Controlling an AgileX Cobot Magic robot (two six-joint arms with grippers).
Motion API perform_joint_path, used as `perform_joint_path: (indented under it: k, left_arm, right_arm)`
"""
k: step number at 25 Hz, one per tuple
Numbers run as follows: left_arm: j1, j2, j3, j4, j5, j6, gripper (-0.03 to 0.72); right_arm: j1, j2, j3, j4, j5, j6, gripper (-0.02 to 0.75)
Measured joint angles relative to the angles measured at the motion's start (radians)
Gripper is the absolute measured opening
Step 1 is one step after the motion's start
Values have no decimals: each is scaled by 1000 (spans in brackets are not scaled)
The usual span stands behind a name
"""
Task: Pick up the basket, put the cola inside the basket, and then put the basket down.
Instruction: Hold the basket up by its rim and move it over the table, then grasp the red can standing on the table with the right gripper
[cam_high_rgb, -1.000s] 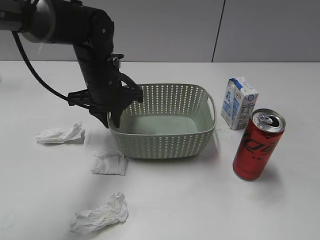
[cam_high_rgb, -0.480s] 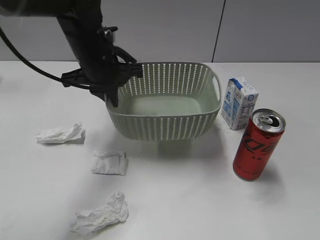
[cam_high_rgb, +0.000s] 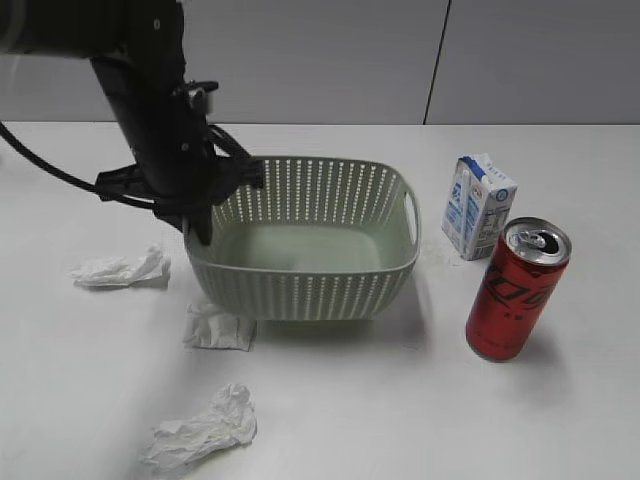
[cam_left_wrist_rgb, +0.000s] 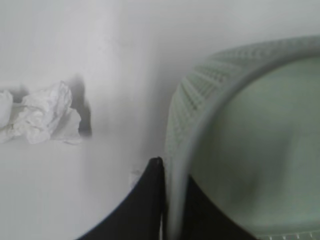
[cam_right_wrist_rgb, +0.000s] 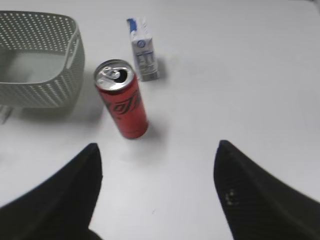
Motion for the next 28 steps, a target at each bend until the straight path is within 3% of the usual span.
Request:
perform_joint_path:
  k: [3, 8, 12, 20, 28]
  left_arm:
    - [0, 0, 48, -3, -49, 5, 3]
    - [0, 0, 49, -16, -95, 37, 2]
    - [0, 0, 49, -17, -102, 39, 3]
    - [0, 0, 49, -17, -105, 53, 3]
    - [1, 0, 49, -17, -106, 57, 3]
  right_arm:
    - [0, 178, -97, 103, 35, -49, 648]
    - [1, 486, -222, 207, 70, -77, 659]
    - [65, 725, -324, 218, 109, -67, 657]
    - [332, 1096, -513, -6, 127, 163, 650]
    - [360, 1213, -541, -162, 87, 287, 648]
